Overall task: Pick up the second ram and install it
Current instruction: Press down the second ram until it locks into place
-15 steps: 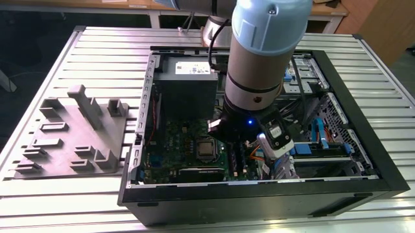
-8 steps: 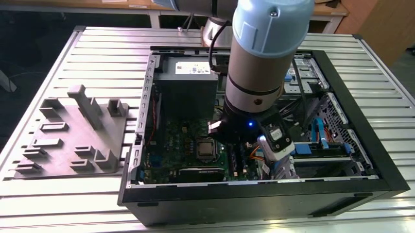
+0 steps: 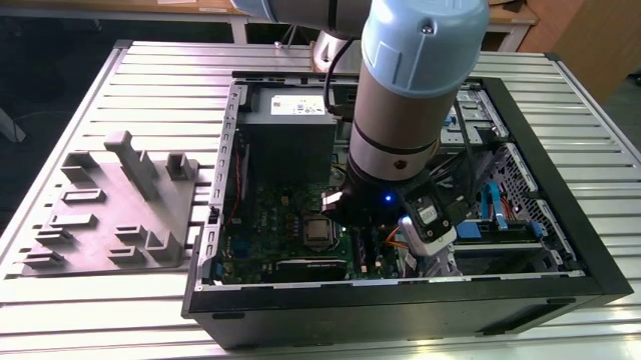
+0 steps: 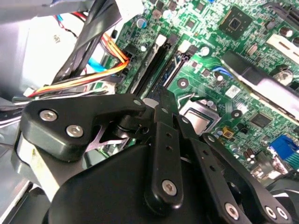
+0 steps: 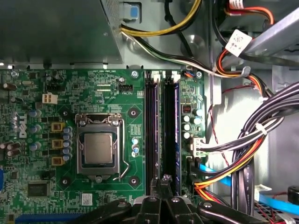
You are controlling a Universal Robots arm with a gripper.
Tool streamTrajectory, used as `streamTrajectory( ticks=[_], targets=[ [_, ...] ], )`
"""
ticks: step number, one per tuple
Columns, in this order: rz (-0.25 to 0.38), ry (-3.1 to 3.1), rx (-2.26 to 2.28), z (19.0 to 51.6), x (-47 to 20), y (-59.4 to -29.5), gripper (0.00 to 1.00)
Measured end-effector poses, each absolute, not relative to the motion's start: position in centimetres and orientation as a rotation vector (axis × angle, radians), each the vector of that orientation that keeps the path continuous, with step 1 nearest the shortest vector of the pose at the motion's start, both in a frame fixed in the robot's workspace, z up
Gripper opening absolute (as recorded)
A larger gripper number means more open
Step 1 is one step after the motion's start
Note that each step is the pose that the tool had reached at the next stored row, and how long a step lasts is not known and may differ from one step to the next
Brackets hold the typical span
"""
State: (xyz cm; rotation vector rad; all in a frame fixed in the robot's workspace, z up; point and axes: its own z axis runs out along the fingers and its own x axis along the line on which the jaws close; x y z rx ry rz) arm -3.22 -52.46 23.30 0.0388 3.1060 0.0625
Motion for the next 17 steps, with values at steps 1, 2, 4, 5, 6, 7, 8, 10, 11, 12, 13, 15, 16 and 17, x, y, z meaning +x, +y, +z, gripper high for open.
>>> streamTrajectory(
  ticks=[1, 2, 4, 5, 6, 7, 8, 10, 11, 12, 13, 15, 16, 17],
  targets=[
    [0.063, 3.106, 0.04, 23.26, -3.2, -52.51, 0.1],
    [0.063, 3.106, 0.04, 23.25, -3.2, -52.51, 0.1],
    [0.062, 3.106, 0.04, 23.25, -3.2, -52.51, 0.1],
    [0.062, 3.106, 0.04, 23.26, -3.2, -52.52, 0.1],
    [0.062, 3.106, 0.04, 23.25, -3.19, -52.53, 0.1],
    [0.062, 3.106, 0.04, 23.24, -3.19, -52.56, 0.1],
    [0.062, 3.106, 0.04, 23.22, -3.19, -52.61, 0.1],
    [0.063, 3.106, 0.04, 23.1, -3.19, -52.64, 0.1],
    [0.062, 3.106, 0.04, 23.01, -3.19, -52.64, 0.1],
    [0.062, 3.106, 0.04, 22.91, -3.19, -52.65, 0.1],
    [0.062, 3.106, 0.04, 22.77, -3.19, -52.65, 0.1],
    [0.062, 3.106, 0.04, 22.59, -3.19, -52.65, 0.1],
    [0.062, 3.106, 0.04, 22.6, -3.19, -52.65, 0.1],
    [0.062, 3.106, 0.04, 22.6, -3.19, -52.65, 0.1]
  ],
)
